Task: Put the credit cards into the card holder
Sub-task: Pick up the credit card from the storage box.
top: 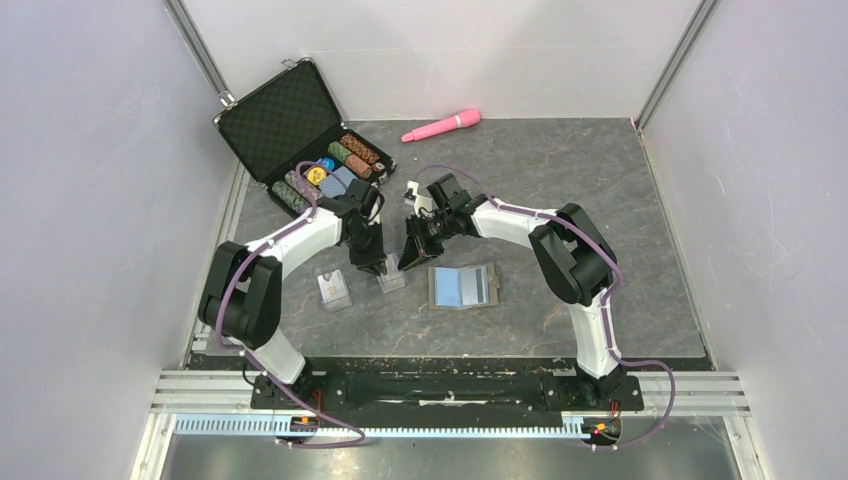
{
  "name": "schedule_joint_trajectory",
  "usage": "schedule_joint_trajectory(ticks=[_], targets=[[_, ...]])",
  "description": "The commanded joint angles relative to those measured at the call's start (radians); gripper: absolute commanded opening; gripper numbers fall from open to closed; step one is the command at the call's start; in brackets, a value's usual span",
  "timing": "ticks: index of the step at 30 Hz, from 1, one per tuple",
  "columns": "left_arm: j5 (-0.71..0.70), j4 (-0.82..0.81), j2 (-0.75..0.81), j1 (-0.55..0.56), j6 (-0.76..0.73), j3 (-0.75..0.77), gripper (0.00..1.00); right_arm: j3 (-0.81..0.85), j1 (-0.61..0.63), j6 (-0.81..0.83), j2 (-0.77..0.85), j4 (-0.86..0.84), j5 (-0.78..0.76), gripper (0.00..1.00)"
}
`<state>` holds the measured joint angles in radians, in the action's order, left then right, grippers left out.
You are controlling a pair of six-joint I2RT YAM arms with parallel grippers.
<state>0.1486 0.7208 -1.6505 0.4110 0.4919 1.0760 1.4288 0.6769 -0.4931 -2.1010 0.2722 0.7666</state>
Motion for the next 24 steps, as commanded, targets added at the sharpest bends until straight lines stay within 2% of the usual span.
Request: schedule_joint_trajectory(ticks=[1,8,13,16,18,20,23,24], targets=[[0.103,-0.179,0.068,0.016,0.049,0.025,0.27,-0.016,0.026,0.030,-0.001,0.032,0.026,0.12],[0.134,-0.221,0.070,0.016,0.068,0.003,0.27,-0.016,0.027,0.032,-0.001,0.032,0.028,0.12],[0.127,-0.202,0.037,0.016,0.062,-0.006,0.21,-0.016,0.027,0.033,-0.003,0.033,0.029,0.12],[0.117,-0.191,0.023,0.016,0.060,-0.016,0.11,-0.015,0.027,0.034,-0.002,0.032,0.028,0.12],[0.101,-0.181,0.024,0.016,0.055,-0.021,0.08,-0.014,0.027,0.034,0.000,0.033,0.028,0.12],[0.079,-0.158,0.023,0.016,0.042,-0.015,0.10,-0.013,0.026,0.035,-0.001,0.032,0.027,0.12],[0.055,-0.133,0.030,0.015,0.022,-0.011,0.24,-0.011,0.025,0.035,-0.001,0.033,0.027,0.13],[0.052,-0.129,0.034,0.016,0.018,-0.013,0.25,-0.011,0.025,0.035,-0.002,0.033,0.027,0.12]])
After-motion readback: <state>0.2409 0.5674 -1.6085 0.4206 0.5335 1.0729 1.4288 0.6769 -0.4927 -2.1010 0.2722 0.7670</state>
